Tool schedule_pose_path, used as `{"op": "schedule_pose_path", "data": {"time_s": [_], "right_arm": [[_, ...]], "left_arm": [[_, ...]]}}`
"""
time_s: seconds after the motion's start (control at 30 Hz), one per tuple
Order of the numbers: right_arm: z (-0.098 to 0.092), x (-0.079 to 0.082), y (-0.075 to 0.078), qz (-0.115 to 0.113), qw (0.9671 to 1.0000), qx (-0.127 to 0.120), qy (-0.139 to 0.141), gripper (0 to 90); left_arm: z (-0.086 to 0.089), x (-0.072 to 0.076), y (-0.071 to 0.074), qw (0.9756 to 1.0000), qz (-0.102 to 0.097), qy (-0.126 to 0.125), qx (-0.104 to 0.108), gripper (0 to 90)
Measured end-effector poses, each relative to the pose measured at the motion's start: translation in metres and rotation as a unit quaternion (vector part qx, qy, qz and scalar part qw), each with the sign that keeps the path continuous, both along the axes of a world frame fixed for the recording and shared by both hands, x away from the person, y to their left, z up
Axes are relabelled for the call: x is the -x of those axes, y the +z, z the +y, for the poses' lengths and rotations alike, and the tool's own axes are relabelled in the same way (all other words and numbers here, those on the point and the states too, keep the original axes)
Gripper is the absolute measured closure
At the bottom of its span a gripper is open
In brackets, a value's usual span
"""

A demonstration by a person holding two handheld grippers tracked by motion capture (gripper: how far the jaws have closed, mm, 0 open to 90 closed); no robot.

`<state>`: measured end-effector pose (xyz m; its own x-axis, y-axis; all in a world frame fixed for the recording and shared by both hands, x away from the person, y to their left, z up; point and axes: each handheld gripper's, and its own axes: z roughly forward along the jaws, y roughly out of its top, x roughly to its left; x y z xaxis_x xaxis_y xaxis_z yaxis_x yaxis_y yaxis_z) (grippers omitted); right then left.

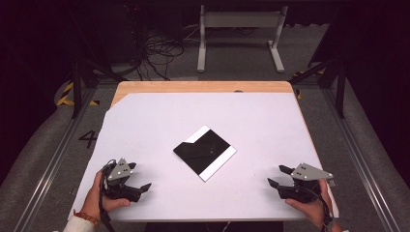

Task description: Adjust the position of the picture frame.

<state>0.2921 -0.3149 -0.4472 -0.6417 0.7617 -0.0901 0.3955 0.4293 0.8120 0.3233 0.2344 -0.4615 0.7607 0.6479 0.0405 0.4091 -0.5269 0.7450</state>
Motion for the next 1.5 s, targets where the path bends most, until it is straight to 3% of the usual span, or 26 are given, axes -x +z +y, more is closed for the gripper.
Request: {"op": "schedule_pose_path", "data": {"time_s": [0.07,0.13,0.4,0.57,0.7,0.87,0.9,1.13,1.5], "right_arm": [[0.0,0.0,-0.001,0.001,1.0,0.003,-0.001,37.9],[0.001,-0.001,-0.001,0.004,0.9999,0.011,0.001,43.1],[0.005,-0.004,0.003,-0.004,0.9999,-0.003,0.012,58.8],[0.013,-0.023,0.011,-0.009,0.9996,-0.025,0.014,76.5],[0.028,-0.037,0.013,-0.012,0.9995,-0.014,0.025,86.6],[0.044,-0.056,0.013,-0.009,0.9996,-0.008,0.027,89.1],[0.054,-0.068,0.012,-0.008,0.9995,-0.006,0.029,89.5],[0.079,-0.098,0.007,0.005,0.9999,0.003,0.015,90.0],[0.089,-0.114,-0.006,0.031,0.9995,-0.001,0.009,90.0]], "left_arm": [[-0.001,0.0,0.001,1.0,-0.005,0.004,-0.002,13.6],[-0.003,0.0,0.002,0.9998,0.007,-0.011,0.016,14.5],[-0.012,-0.005,0.002,0.9992,0.006,-0.04,0.005,21.7],[-0.029,-0.017,0.001,0.9987,0.01,-0.043,-0.027,52.1],[-0.04,-0.03,0.004,0.9982,0.017,-0.043,-0.037,72.9],[-0.053,-0.047,0.002,0.9976,0.025,-0.047,-0.044,85.1],[-0.056,-0.052,0.002,0.9977,0.031,-0.049,-0.036,86.7],[-0.073,-0.076,0.001,0.9986,0.031,-0.033,-0.027,84.1],[-0.08,-0.086,-0.004,0.999,0.024,-0.037,-0.004,84.2]]}}
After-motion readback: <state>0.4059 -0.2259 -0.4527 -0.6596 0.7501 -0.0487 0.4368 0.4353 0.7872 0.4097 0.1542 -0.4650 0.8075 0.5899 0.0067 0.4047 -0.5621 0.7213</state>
